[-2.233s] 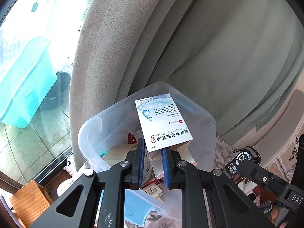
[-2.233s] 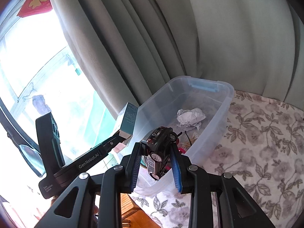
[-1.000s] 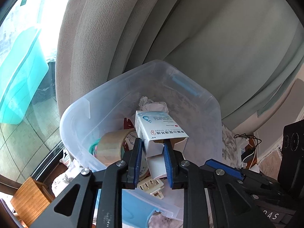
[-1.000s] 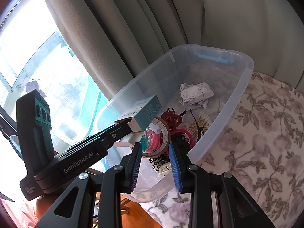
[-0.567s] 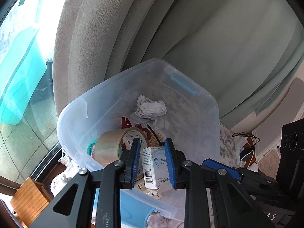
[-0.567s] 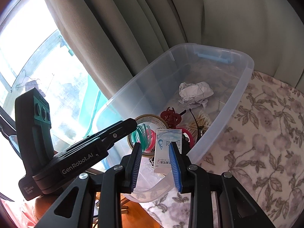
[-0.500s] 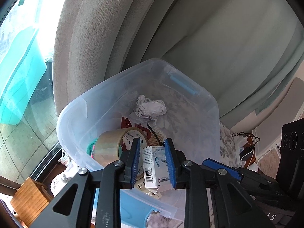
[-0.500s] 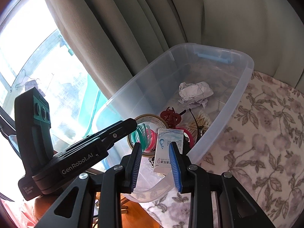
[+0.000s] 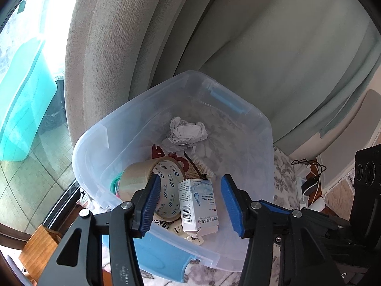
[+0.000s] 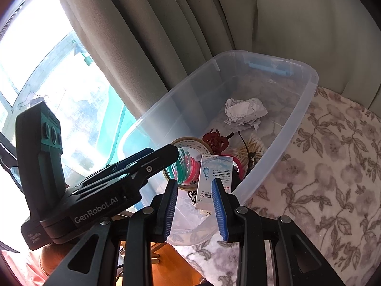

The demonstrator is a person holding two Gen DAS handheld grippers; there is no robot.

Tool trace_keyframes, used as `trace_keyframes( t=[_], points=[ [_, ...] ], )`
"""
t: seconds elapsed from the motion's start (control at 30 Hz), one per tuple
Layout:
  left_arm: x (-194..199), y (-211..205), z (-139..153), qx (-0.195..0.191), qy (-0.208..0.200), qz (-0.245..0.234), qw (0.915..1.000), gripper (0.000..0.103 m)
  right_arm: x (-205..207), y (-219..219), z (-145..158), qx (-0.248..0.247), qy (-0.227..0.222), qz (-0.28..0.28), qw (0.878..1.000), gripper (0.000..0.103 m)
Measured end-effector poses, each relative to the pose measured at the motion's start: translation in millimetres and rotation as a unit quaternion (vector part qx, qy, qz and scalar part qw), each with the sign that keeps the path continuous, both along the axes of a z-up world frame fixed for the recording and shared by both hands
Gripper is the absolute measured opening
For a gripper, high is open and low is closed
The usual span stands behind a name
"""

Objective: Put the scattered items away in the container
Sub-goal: 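Open both tools to drop the medicine box and toy car into the bin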

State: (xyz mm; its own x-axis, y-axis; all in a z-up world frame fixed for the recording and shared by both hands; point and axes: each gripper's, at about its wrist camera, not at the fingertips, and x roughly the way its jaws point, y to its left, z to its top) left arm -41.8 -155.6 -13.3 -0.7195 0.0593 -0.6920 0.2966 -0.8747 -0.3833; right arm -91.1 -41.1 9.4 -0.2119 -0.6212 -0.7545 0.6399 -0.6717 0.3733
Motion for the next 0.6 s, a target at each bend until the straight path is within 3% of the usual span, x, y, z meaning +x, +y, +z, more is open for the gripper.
trace_keyframes(
  t=[0.3,0.4,0.53,0.6],
  points=[
    [5,-5,8,0.002,0.001,-0.005,1.0000,0.064,9,1,8,0.001,0.004,0.012,1.000,0.051],
    [7,-7,12,0.001,-0.001,-0.006,1.0000,0.072,12,2,13,0.008,0.018,0.006,1.000,0.064],
    [9,-7,19,-0.014,-0.013,-0.010,0.9998,0.082,16,3,20,0.011,0.033,0.012,0.999,0.065],
    [9,-7,21,-0.020,-0.018,-0.013,0.9996,0.082,17,2,22,0.016,0.043,0.014,0.999,0.067]
  ],
)
